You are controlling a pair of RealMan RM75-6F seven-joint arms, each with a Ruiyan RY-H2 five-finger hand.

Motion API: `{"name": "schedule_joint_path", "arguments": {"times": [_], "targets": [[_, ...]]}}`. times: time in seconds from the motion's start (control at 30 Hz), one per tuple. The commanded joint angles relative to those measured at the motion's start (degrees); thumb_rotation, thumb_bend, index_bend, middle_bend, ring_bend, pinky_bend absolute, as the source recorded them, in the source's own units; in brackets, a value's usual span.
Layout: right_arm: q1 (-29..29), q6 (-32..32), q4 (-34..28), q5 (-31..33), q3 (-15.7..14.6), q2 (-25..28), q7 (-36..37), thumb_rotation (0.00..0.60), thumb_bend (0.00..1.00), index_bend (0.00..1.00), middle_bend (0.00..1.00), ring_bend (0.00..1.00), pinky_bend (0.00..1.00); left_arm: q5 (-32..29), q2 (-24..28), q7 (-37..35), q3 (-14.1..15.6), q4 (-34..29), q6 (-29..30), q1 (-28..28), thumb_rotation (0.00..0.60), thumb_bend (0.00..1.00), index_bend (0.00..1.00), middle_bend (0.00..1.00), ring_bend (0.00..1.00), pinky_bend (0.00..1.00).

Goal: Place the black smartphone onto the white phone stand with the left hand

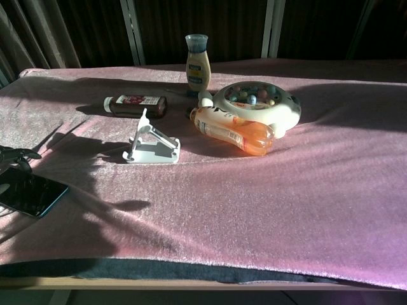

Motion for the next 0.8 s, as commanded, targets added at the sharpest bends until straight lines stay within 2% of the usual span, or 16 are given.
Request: {"name": "schedule_joint_path", "arguments": {"times": [0.03, 0.33, 0.5, 0.53, 0.67, 0.8], "targets": [[0.0, -0.01, 0.01, -0.06, -0.03, -0.03, -0.15, 0.6, 0.19, 0.0, 0.0, 0.0, 0.0, -1.06, 1.16, 1.37, 0.07, -1.53, 0.91, 1.23, 0.6, 0.54, 0.12, 0.34, 0.09, 0.0], [0.04, -0.22, -0.17, -0.12, -0.08, -0.24, -0.93, 0.6, 0.19, 0.0, 0.0, 0.0, 0.0, 1.17, 3.67, 0.83, 1.3, -5.21, 4.17, 3.4, 0.6, 0.51, 0.13, 0.35, 0.1, 0.0], [0.05, -0.18, -0.17, -0.18, -0.08, -0.23, -0.75, 0.6, 0.19, 0.0, 0.0, 0.0, 0.0, 1.86, 4.21, 2.25, 1.36, -6.75, 6.34, 4.34, 0.6, 0.46, 0.13, 0.35, 0.11, 0.0], [0.05, -0.14, -0.16, -0.18, -0.07, -0.21, -0.67, 0.6, 0.19, 0.0, 0.0, 0.0, 0.0, 2.22, 4.27, 2.3, 1.34, -7.05, 6.96, 4.53, 0.6, 0.44, 0.13, 0.35, 0.11, 0.0], [0.04, -0.11, -0.12, -0.23, -0.1, -0.17, -0.53, 0.6, 0.19, 0.0, 0.0, 0.0, 0.0, 5.44, 4.65, 0.06, 1.6, -8.79, 10.38, 5.39, 0.6, 0.37, 0.11, 0.19, 0.05, 0.0], [0.03, -0.11, -0.08, -0.36, -0.17, -0.25, -0.74, 0.6, 0.19, 0.0, 0.0, 0.0, 0.0, 8.01, 6.49, -0.48, 2.75, -13.42, 11.28, 5.62, 0.6, 0.31, 0.11, 0.17, 0.02, 0.0]]}}
